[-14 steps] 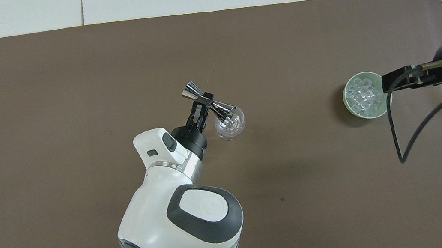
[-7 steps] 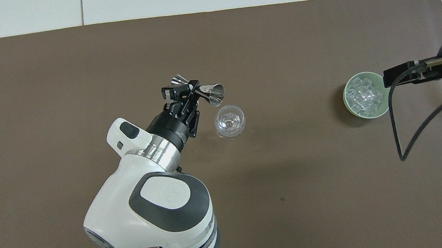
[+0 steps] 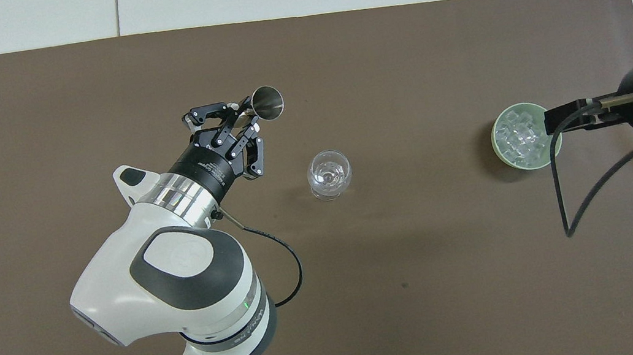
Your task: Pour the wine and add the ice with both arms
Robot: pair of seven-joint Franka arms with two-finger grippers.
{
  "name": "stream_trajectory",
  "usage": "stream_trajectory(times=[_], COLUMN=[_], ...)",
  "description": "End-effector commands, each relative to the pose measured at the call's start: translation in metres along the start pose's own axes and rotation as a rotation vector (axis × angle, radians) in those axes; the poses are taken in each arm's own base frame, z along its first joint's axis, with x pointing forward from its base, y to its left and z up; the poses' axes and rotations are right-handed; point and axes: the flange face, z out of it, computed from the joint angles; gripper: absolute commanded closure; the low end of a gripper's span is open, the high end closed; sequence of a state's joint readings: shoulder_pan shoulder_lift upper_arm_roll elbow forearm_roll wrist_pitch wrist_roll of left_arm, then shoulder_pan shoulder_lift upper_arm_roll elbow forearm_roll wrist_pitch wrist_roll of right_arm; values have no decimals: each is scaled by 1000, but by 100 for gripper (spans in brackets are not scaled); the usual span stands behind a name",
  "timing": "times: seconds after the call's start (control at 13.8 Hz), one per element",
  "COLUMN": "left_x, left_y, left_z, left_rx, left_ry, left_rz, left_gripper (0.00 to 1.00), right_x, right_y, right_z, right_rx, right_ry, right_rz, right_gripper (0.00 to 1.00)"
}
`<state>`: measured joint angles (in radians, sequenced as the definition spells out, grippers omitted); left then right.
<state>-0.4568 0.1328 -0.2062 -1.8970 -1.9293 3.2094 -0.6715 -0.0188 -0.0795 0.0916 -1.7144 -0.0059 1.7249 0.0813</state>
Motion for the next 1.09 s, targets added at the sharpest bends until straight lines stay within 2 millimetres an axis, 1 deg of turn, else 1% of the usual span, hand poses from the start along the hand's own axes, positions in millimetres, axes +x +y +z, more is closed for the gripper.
stream_trajectory(times=[0.0, 0.07, 0.22, 0.29, 0.36, 0.44, 0.51, 0.65, 0.8, 0.95, 1.02], left_x=[24, 38, 61, 73, 85, 95, 106, 124, 149, 180, 189], left_y=[24, 31, 46, 53, 60, 65, 68, 72, 77, 80, 79], left_z=[-18, -21, -33, -37, -42, -49, -54, -63, -76, -88, -91], left_rx=[-1, 3, 19, 17, 11, 9, 8, 8, 19, 43, 54], left_ry=[-20, -20, -44, -45, -40, -42, -38, -35, -47, -68, -75], left_rz=[-186, -220, -268, -294, -330, -353, -381, -424, -473, -514, -523], left_gripper=[100, 100, 100, 100, 100, 100, 100, 100, 100, 100, 100], right_x=[-6, -7, -8, -8, -10, -16, -26, -21, -20, -15, -12], right_y=[11, 6, 0, 2, 10, 23, 39, 38, 35, 35, 35], right_z=[-2, 2, 2, 3, 4, 10, 22, 23, 25, 27, 32], right_rx=[-4, -3, -2, -3, -6, -10, -16, -13, -14, -12, -11], right_ry=[39, 34, 34, 34, 25, 10, -6, 61, 74, 97, 107], right_rz=[12, 0, -10, -7, -3, 17, 53, 55, 52, 49, 46], right_gripper=[0, 0, 0, 0, 0, 0, 0, 0, 0, 0, 0])
